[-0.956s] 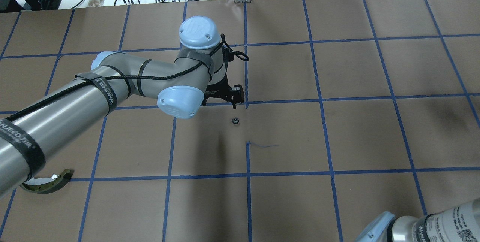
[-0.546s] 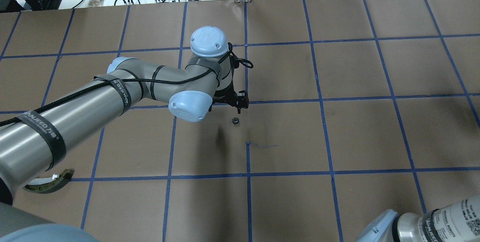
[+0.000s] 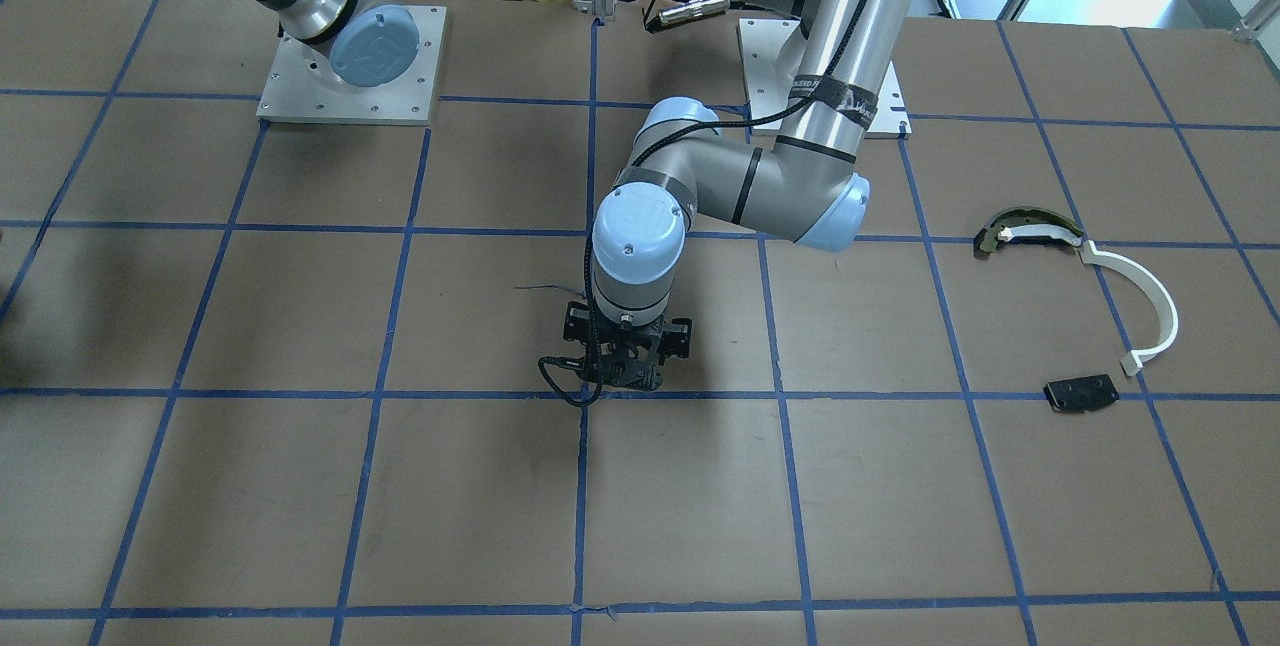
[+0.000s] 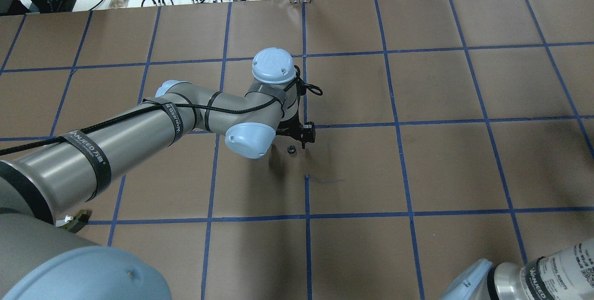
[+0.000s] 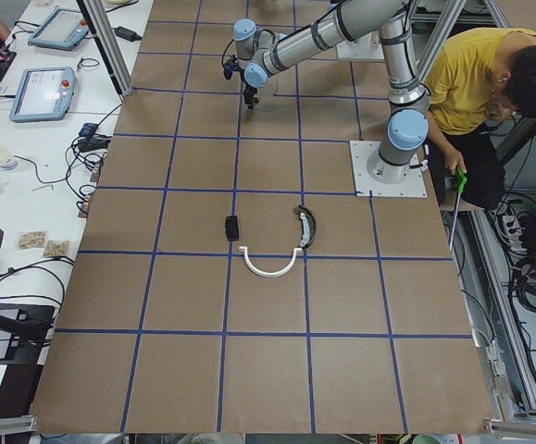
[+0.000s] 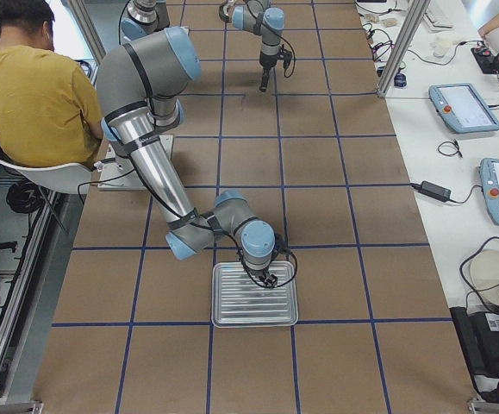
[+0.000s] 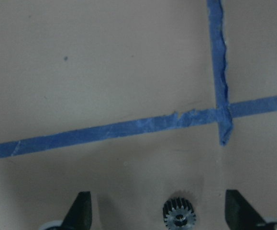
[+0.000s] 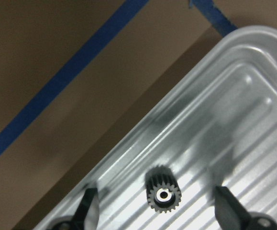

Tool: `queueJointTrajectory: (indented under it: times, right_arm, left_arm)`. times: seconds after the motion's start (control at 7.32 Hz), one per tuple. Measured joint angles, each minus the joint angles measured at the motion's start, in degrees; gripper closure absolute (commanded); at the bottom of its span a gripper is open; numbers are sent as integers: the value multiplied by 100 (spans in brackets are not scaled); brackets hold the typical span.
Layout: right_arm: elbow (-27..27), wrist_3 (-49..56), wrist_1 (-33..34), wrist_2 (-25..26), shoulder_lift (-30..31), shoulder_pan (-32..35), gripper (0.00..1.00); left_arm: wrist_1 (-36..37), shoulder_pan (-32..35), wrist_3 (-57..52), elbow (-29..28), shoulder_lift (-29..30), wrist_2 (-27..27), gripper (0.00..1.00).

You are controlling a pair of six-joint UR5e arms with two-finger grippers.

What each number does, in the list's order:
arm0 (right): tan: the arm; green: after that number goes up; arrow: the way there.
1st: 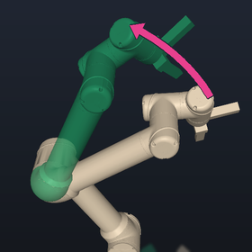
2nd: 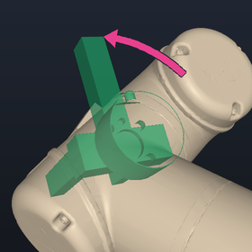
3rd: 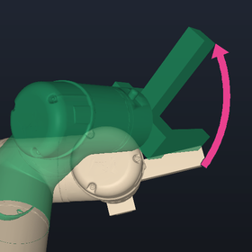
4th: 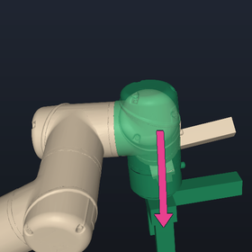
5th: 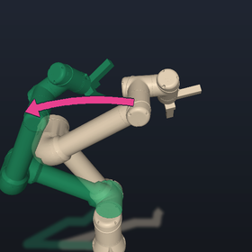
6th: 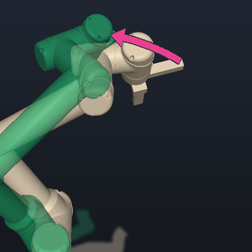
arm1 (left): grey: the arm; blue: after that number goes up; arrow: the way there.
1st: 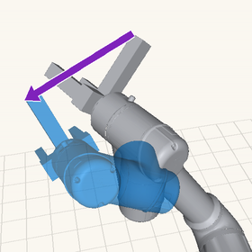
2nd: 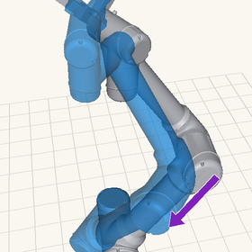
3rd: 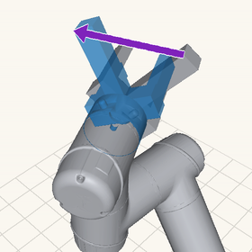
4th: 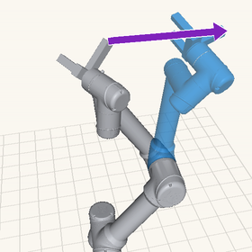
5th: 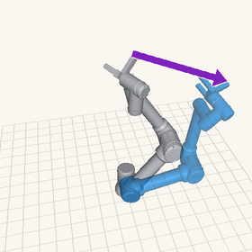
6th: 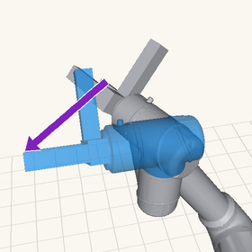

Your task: Place bearing gear from tray to pile

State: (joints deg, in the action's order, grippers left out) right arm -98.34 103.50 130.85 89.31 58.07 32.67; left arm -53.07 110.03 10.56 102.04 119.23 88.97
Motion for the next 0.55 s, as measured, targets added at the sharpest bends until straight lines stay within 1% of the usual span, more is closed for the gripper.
queueJointTrajectory:
  times: [0.14,0.27,0.41,0.55]
  right_arm:
    - [0,-1,-3,27,11,-3,89]
    - [3,-8,-20,40,36,-5,96]
    - [10,-22,-28,42,55,2,100]
    - [13,-44,-32,41,65,18,100]
  left_arm:
    - [-29,35,2,0,2,12,24]
    - [-88,64,2,0,-9,17,24]
    - [-176,84,5,0,-50,21,37]
    - [-265,93,5,0,-95,25,41]
